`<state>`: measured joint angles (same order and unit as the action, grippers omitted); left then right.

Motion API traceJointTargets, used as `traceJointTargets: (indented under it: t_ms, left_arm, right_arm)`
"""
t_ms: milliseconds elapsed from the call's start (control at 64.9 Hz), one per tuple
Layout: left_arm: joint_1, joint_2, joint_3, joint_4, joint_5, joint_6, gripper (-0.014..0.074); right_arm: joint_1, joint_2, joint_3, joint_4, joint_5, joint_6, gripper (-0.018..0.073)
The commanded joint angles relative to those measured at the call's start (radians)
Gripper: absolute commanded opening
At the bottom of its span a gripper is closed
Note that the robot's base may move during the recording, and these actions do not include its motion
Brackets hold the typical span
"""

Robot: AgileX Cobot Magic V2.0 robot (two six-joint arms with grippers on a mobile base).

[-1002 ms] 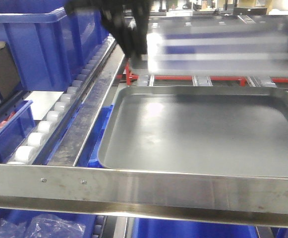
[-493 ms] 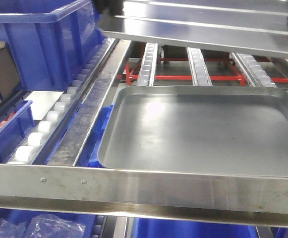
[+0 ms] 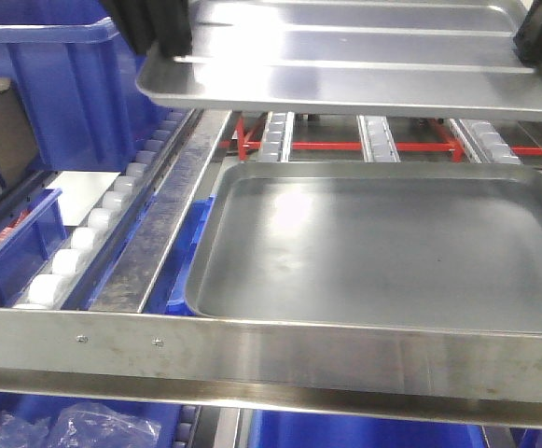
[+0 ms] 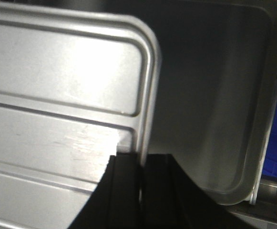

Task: Grab silver tray and place in blue box
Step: 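Lift the silver tray up off the grey tray with both grippers, then hold the silver tray in both grippers while the base turns away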

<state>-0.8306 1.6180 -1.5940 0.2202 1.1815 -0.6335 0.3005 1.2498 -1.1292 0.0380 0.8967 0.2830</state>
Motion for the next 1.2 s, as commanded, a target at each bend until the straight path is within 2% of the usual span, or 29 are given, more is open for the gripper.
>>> traceJointTargets:
  t_ms: [0,1187]
  left_arm:
    - [-0.007,-0.050,-0.019,0.033,0.001,0.022,-0.0098]
    - [-0.007,-0.050,-0.019,0.033,0.016,0.022,-0.0098]
  right_arm:
    - [-0.004,-0.026,-0.034,-0.045,-0.064,-0.016,0.0058]
    - [-0.004,-0.026,-0.034,-0.045,-0.048,-0.016,0.0058]
